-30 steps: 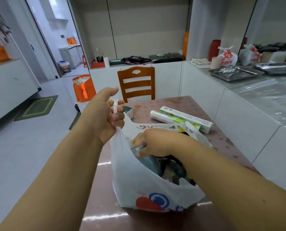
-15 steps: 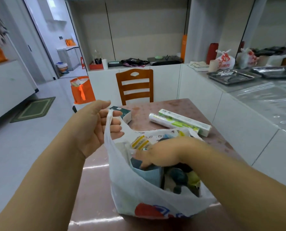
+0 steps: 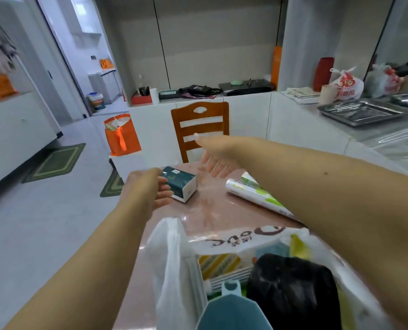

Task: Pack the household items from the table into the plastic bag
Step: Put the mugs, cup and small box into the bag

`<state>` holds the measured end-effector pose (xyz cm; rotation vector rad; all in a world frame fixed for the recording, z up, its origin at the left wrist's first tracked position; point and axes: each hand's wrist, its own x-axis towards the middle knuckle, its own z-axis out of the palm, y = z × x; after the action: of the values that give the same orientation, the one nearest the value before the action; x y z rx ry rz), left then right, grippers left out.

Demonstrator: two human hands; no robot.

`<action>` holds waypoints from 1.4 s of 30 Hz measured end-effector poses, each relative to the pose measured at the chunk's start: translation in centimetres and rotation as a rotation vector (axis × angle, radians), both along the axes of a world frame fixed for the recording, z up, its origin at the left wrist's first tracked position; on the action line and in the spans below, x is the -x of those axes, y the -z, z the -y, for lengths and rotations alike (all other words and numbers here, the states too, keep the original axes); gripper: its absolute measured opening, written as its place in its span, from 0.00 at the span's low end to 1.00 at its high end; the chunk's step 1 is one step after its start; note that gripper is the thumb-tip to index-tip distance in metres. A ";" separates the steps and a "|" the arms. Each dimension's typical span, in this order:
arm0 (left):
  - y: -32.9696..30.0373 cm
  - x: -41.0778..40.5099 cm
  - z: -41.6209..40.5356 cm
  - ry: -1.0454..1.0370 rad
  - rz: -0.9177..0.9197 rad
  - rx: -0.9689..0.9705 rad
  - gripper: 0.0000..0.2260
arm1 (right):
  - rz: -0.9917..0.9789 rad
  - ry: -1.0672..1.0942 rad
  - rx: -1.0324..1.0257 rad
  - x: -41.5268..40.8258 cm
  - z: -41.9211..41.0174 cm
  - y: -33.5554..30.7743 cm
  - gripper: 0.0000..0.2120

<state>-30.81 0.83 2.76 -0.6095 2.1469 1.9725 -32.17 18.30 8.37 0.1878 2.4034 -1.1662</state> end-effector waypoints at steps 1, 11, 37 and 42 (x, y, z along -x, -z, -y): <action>1.0 1.3 -0.4 0.009 0.025 -0.030 0.15 | 0.015 0.017 -0.010 1.5 0.3 1.3 0.40; 11.8 11.7 -1.1 0.013 0.127 -0.120 0.28 | 0.021 0.111 0.083 13.3 2.4 11.9 0.36; 6.5 4.2 -2.7 0.323 0.292 -0.264 0.34 | 0.201 0.335 0.183 4.9 -1.8 11.3 0.23; -0.5 -0.5 -3.1 0.435 0.132 -0.103 0.29 | 0.142 0.488 0.485 0.7 -3.1 6.6 0.21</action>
<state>-30.33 3.93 3.25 -0.2221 1.8888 1.7380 -32.83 21.37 1.75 0.6965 1.9295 -1.8413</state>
